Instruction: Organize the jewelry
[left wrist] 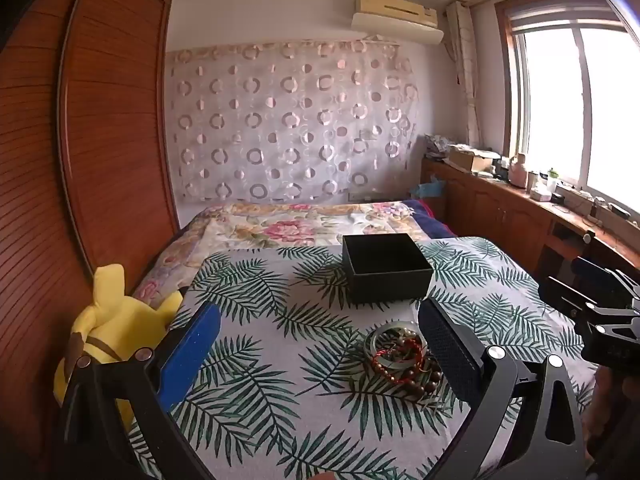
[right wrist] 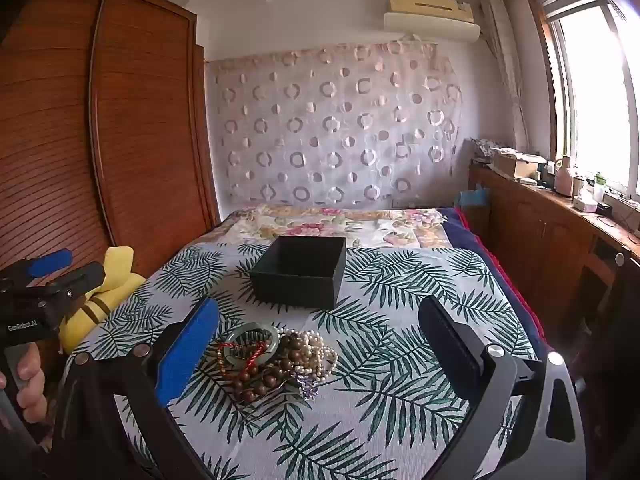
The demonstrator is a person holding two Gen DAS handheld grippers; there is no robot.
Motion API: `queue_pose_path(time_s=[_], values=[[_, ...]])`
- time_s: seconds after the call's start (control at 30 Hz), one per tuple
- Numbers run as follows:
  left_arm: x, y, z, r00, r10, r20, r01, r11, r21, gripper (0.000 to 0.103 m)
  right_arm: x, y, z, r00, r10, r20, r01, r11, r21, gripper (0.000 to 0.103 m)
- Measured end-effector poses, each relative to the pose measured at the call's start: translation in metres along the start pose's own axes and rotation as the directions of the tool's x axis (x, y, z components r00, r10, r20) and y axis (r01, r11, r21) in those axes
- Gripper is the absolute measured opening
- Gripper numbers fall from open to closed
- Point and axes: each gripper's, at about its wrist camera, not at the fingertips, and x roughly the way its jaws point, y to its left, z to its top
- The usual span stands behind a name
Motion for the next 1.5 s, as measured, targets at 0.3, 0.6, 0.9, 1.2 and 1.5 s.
queue_pose_path(time_s=[0.3, 0.6, 0.9, 1.2, 1.5], values=[[0.0003, 0.0001, 0.0001, 1.0, 0.0, -0.003, 0.0, 1.0, 0.002, 0.096, -0.0002, 0.0005, 0.0, 1.0, -0.001, -0.001, 0.001, 1.0, 0.0, 0.101], [-0.0011, -0.0005, 0.003, 1.0, -0.001, 0.002, 0.001, 1.0, 0.002, 0.096, 0.0, -0.0035, -0.0002, 1.0, -0.001, -0.002, 0.001, 1.0, 0.002, 0.101], [-0.0016, -0.0002, 0.0042, 1.0, 0.0, 0.006, 0.0, 1.0, 0.004, 0.096, -0.001, -0.0052, 0.0004, 1.0, -0.001, -0.001, 0.001, 1.0, 0.002, 0.101], [-0.0021, 0.0001, 0.0037, 1.0, -0.002, 0.008, 0.002, 1.0, 0.004, 0.096, -0.0011, -0.0051, 0.0004, 1.0, -0.001, -0.001, 0.001, 1.0, 0.002, 0.101], [-0.0024, 0.0002, 0.0038, 1.0, -0.002, 0.009, 0.002, 1.0, 0.004, 0.096, -0.0014, -0.0049, 0.0005, 1.0, -0.002, -0.001, 0.002, 1.0, 0.002, 0.101]])
